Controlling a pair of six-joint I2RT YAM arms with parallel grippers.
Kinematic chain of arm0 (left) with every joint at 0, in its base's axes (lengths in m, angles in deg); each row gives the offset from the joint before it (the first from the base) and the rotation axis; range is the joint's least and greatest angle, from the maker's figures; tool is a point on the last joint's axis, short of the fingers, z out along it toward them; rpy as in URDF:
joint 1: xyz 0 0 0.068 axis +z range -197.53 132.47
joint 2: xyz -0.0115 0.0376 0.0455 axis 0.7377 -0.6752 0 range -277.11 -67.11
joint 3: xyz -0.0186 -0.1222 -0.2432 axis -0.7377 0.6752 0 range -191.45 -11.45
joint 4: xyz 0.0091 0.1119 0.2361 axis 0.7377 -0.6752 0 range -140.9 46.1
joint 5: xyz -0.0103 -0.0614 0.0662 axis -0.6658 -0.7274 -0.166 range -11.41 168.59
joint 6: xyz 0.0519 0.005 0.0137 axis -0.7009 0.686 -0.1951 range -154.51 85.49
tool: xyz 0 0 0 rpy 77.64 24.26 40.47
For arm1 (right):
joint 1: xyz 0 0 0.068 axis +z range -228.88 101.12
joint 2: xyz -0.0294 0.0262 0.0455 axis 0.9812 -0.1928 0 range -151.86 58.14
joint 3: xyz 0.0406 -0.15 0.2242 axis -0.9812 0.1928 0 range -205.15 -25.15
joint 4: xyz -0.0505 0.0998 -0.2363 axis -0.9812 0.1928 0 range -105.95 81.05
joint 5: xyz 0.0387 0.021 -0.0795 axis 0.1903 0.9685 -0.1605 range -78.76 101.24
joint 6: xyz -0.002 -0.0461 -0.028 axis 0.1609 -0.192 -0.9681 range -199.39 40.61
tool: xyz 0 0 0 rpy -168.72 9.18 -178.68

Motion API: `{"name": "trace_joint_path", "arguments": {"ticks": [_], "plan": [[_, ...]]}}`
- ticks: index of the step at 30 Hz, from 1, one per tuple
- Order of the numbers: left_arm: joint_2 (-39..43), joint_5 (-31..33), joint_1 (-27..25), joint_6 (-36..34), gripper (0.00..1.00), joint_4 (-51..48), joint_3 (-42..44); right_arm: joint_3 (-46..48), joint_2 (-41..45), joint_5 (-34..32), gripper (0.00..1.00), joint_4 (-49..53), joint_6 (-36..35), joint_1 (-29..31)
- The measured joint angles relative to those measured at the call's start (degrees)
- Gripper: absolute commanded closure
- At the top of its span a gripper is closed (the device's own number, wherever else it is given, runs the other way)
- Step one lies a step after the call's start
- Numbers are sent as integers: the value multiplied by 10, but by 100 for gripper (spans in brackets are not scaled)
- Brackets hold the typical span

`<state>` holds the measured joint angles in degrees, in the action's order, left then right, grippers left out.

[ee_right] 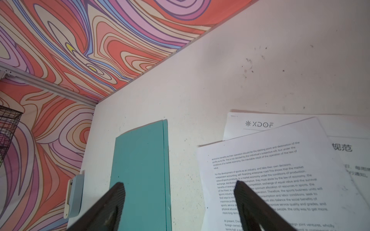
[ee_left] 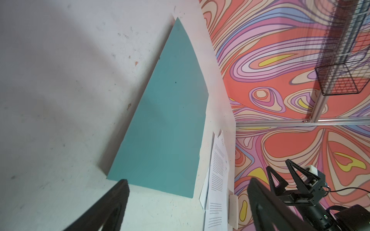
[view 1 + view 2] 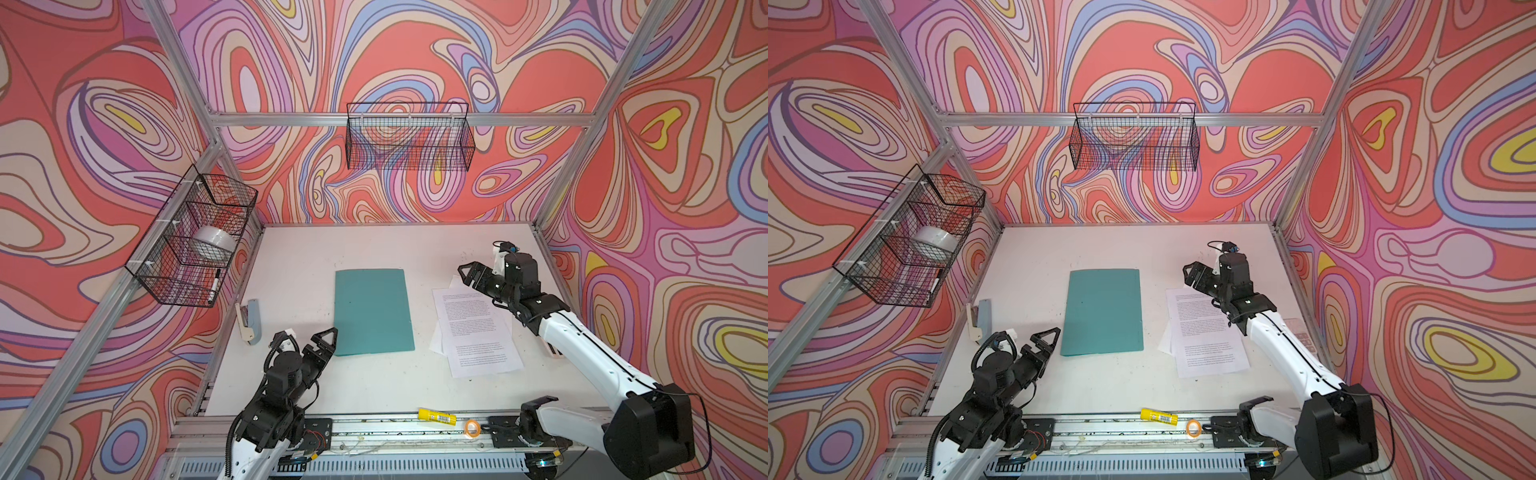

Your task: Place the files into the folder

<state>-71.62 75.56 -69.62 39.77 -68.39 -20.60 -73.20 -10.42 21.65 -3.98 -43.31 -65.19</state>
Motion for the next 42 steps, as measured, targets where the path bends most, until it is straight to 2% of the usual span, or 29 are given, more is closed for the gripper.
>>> {"name": "trace_joint_path", "arguments": {"ticks": [6, 14, 20, 30, 42], "plan": [[-49, -6, -27, 17, 12, 9, 1, 26, 5, 11, 13, -5, 16, 0], [-205, 23, -125, 30, 13, 120, 21, 43, 16, 6, 13, -19, 17, 0], [-283, 46, -136, 35, 15, 206, 38, 49, 12, 0, 13, -29, 9, 0], [-277, 86, -136, 45, 23, 271, 70, 57, -15, -8, 13, -38, -2, 0], [-248, 123, -136, 54, 23, 291, 87, 65, -24, -12, 13, -51, -11, 0]]}}
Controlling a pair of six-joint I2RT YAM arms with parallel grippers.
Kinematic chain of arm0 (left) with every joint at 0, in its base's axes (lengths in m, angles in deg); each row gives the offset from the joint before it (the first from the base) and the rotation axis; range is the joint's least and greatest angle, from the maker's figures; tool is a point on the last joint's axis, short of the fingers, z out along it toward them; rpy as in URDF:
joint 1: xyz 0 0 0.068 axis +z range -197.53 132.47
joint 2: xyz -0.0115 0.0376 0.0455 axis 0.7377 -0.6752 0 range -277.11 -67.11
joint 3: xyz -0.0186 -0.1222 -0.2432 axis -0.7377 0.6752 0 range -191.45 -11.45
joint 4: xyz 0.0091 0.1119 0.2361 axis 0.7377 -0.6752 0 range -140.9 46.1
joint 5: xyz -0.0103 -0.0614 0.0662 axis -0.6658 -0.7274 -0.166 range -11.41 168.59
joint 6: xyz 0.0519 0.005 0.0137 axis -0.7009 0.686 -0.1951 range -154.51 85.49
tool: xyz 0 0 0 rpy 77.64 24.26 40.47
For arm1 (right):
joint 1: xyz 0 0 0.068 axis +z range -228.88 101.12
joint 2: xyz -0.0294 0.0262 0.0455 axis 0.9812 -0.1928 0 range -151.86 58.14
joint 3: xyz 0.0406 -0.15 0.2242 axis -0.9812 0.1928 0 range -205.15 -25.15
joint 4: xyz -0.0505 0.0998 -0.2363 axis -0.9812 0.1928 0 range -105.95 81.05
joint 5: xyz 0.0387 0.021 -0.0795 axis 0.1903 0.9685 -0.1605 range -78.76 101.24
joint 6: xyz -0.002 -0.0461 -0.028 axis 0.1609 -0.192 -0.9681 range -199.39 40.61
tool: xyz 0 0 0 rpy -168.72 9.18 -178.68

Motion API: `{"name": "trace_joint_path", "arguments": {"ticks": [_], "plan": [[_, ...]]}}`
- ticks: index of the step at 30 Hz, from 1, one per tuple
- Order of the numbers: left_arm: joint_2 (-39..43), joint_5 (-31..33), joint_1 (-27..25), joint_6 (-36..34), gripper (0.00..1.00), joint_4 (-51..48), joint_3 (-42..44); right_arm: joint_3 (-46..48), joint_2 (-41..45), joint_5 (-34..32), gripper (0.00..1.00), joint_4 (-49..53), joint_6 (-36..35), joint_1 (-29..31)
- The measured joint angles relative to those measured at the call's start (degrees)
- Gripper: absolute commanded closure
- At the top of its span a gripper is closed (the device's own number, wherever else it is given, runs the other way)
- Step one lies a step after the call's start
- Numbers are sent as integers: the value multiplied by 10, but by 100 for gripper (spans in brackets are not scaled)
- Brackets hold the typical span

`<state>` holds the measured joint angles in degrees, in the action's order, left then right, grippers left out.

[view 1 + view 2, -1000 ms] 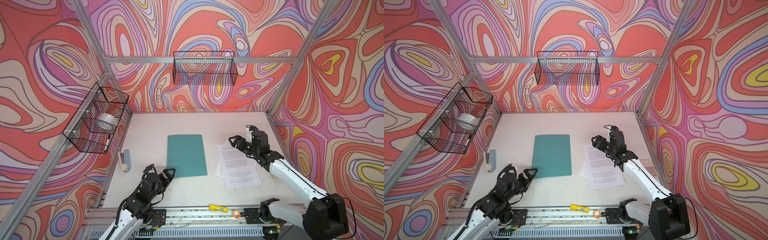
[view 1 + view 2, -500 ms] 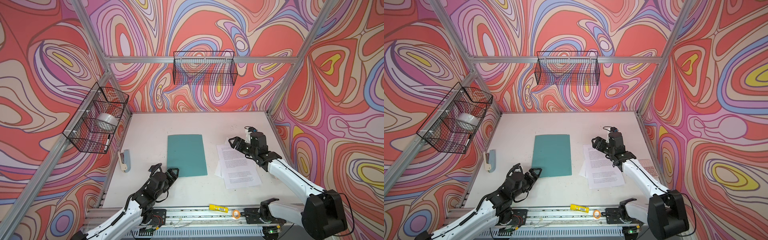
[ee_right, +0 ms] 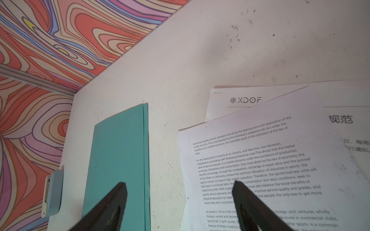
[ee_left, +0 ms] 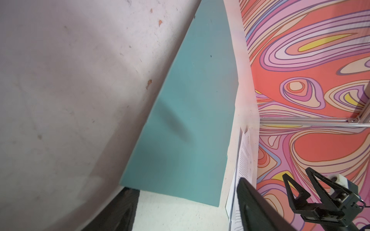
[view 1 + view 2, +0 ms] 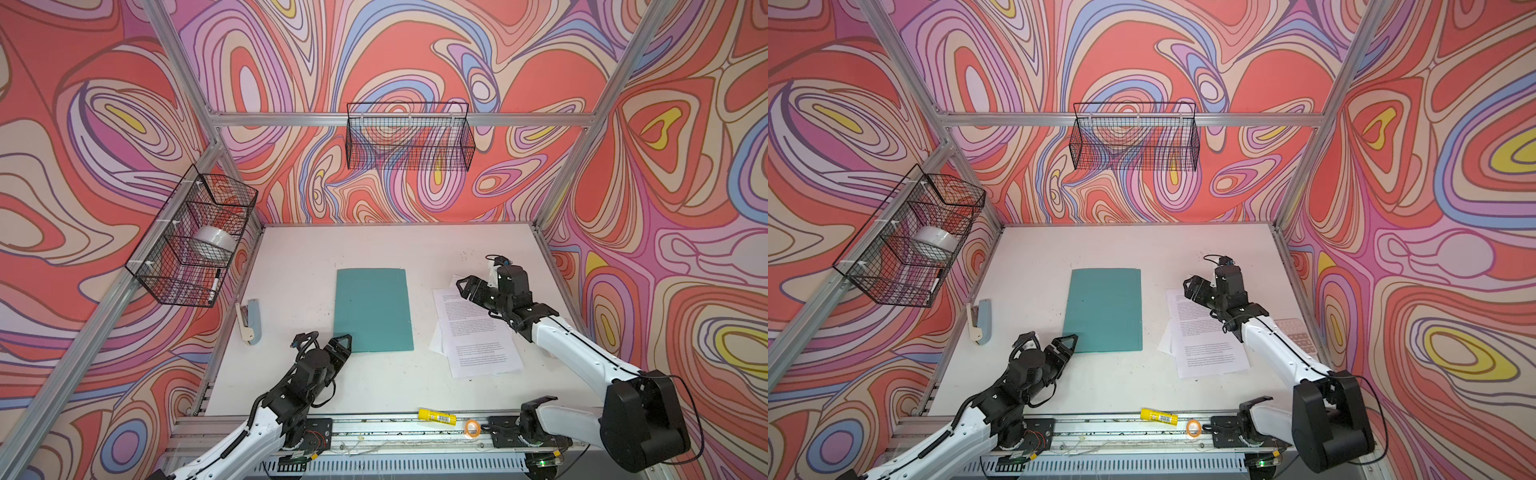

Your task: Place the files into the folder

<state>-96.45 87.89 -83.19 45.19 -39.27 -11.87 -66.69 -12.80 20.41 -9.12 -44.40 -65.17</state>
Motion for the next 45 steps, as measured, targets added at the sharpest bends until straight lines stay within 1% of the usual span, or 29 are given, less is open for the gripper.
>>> {"name": "trace_joint_path", "arguments": {"ticks": [4, 9, 12, 15, 19, 27, 31, 35, 37, 40, 45], "plan": [[-12, 3, 0, 0, 23, 17, 0, 4, 0, -2, 13, -2, -4, 0], [-48, 14, 0, -4, 24, 47, 0, 12, 0, -3, 13, -2, -6, 0], [-73, 25, 0, -7, 24, 75, 0, 13, 0, -5, 13, -3, -9, 0], [-118, 32, 0, -12, 24, 121, 0, 14, 1, -8, 13, -5, -9, 0], [-197, 35, 0, -13, 24, 186, 0, 14, 4, -9, 14, -6, -9, 0], [-386, 36, 0, -22, 26, 386, -9, 14, 4, -10, 14, -7, -11, 0], [-519, 26, 0, -18, 29, 530, -26, 14, 7, -10, 14, -6, -12, 0], [-684, 21, -7, -5, 32, 728, -38, 14, 16, -12, 15, -6, -15, 0], [-730, 15, -13, 4, 32, 778, -54, 14, 18, -14, 15, -5, -17, 0], [-747, 12, -26, 0, 32, 796, -66, 14, 19, -18, 15, -3, -21, 0], [-739, 13, -30, -22, 32, 784, -70, 14, 21, -22, 15, -4, -24, 0]]}}
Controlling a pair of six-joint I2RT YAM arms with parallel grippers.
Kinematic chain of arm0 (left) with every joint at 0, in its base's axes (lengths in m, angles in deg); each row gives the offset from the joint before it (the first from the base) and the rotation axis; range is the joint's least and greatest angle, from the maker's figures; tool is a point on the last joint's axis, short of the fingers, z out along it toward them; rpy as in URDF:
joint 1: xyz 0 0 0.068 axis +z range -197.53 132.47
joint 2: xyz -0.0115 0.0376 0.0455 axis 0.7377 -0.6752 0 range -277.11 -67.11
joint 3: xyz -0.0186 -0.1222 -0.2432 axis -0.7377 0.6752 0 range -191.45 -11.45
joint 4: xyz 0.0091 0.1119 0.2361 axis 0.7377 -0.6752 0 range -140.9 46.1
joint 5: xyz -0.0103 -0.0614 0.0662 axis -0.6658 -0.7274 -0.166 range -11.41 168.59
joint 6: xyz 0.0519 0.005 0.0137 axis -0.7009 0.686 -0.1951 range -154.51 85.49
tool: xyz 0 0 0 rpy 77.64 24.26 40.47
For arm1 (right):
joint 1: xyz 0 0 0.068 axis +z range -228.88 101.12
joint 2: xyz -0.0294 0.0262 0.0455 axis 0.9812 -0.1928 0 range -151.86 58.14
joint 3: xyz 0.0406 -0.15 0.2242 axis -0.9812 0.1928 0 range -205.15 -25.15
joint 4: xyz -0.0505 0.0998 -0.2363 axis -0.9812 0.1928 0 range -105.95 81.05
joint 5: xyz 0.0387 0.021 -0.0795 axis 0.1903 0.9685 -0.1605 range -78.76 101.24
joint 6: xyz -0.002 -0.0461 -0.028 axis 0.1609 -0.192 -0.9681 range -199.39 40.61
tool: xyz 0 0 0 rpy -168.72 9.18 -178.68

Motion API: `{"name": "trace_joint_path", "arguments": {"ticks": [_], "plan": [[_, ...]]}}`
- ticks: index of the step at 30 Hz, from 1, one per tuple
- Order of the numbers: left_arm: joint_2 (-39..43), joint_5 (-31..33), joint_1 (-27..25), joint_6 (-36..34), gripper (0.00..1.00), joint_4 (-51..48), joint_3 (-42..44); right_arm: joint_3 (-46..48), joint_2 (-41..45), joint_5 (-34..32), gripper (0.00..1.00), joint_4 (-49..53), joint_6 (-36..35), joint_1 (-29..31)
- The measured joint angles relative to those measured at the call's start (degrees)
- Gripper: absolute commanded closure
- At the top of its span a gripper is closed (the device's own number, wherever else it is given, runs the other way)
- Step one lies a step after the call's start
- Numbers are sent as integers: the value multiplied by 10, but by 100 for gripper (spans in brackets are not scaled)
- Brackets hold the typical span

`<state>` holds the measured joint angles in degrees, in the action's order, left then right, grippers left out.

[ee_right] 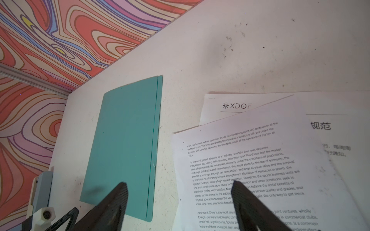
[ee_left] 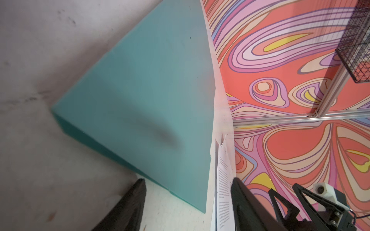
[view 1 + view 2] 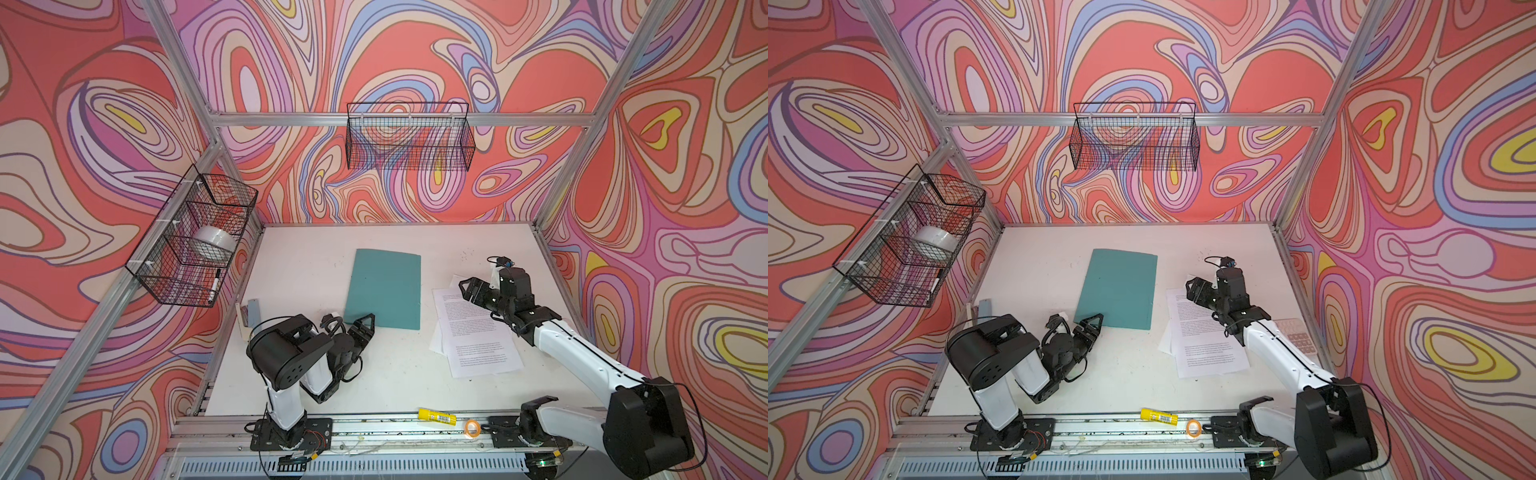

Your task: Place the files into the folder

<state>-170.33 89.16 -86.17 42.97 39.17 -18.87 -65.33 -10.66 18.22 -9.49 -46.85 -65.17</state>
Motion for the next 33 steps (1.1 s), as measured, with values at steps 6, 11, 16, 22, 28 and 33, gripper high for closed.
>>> {"name": "trace_joint_path", "arguments": {"ticks": [6, 11, 16, 22, 28, 33], "plan": [[-29, -5, 4, -7, 32, 3, -35, 0, 0, -1, 15, 0, -2, 0], [-41, -7, 4, -8, 32, 9, -47, 0, 0, -1, 15, 0, -3, 0], [-14, -5, 12, -19, 32, -3, -22, 0, 0, -1, 15, 0, -4, 0], [11, -15, 42, -34, 31, -19, -4, 0, -4, -2, 16, -1, -5, 0], [2, -40, 61, -41, 32, -28, -26, 0, -5, -2, 16, -1, -5, 0], [1, -52, 62, -49, 32, -37, -34, 0, -5, -4, 15, 0, -6, 0]]}}
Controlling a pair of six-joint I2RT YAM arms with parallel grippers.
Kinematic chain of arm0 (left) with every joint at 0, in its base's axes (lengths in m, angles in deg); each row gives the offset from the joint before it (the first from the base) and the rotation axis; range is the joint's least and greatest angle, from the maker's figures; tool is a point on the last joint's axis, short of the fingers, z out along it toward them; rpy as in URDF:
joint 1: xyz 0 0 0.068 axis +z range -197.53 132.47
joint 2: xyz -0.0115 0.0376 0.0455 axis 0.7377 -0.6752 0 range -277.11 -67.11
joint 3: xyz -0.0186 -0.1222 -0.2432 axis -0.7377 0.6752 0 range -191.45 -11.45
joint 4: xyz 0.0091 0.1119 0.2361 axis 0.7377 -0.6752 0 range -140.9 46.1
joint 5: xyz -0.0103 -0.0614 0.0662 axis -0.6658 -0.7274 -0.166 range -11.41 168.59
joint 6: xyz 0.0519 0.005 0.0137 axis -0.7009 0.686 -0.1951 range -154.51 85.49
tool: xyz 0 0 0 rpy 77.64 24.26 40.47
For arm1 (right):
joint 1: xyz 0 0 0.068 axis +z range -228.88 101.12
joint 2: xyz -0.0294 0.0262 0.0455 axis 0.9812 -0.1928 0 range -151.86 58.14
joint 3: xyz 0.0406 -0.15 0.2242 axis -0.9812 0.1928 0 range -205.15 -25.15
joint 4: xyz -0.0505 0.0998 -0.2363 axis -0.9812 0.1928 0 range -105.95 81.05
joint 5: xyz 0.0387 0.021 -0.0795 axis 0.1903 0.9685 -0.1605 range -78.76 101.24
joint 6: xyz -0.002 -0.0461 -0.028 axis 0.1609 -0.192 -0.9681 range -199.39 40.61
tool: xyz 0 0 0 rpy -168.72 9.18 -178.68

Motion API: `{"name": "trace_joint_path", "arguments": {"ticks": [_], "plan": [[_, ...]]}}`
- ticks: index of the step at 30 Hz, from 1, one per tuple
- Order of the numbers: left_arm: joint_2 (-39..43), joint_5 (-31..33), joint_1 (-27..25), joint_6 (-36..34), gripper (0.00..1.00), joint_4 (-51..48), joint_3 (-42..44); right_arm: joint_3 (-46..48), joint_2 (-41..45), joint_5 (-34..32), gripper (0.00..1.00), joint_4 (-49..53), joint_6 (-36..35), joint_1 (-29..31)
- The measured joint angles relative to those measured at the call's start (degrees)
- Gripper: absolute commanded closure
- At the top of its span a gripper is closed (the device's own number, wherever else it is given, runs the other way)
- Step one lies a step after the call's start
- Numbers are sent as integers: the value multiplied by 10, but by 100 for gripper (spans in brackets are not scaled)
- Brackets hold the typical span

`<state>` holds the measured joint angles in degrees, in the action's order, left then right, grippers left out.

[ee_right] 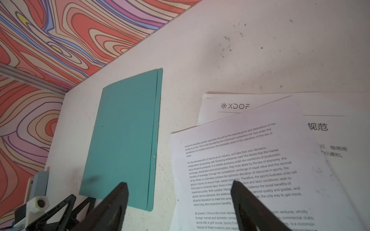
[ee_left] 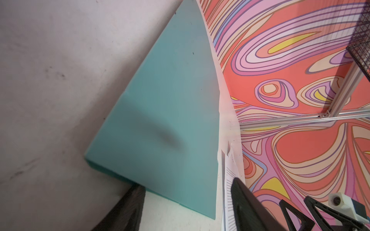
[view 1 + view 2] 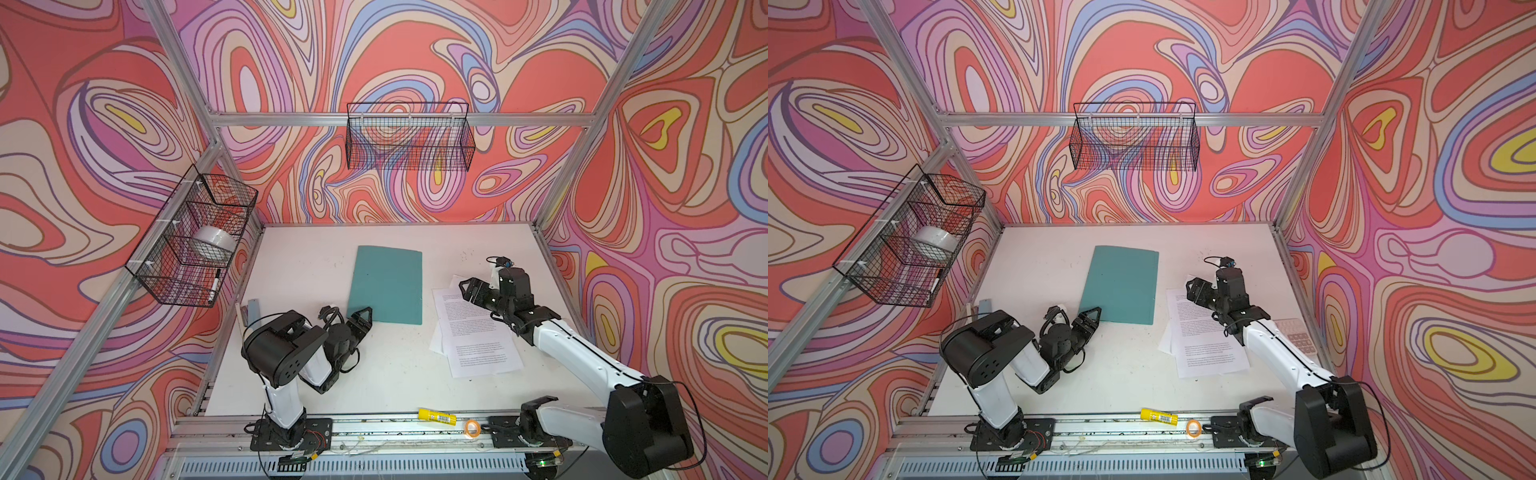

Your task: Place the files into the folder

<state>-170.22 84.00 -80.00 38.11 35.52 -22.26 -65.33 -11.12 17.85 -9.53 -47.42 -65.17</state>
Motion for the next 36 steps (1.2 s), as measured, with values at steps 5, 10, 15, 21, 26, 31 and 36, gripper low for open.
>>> {"name": "trace_joint_path", "arguments": {"ticks": [5, 10, 15, 21, 26, 31, 36], "plan": [[-2, -5, 10, -1, 32, -4, -7, 0, 0, -2, 16, 0, 0, 0], [-26, -7, 15, 0, 34, 2, -32, 0, -4, -2, 16, -1, -1, 0], [-51, -6, 17, -3, 37, 2, -65, 0, -8, 0, 17, 0, 2, 0], [-72, 4, 17, -4, 64, -4, -86, 0, -8, 3, 18, 0, 4, 0], [-94, 10, 20, 12, 100, -1, -103, 0, -4, 5, 19, 4, 7, 0], [-98, 16, 22, 26, 100, 11, -106, 0, 0, 14, 21, 5, 13, 0], [-67, 22, 22, 36, 100, -1, -73, 0, 4, 45, 21, 9, 14, 7]]}}
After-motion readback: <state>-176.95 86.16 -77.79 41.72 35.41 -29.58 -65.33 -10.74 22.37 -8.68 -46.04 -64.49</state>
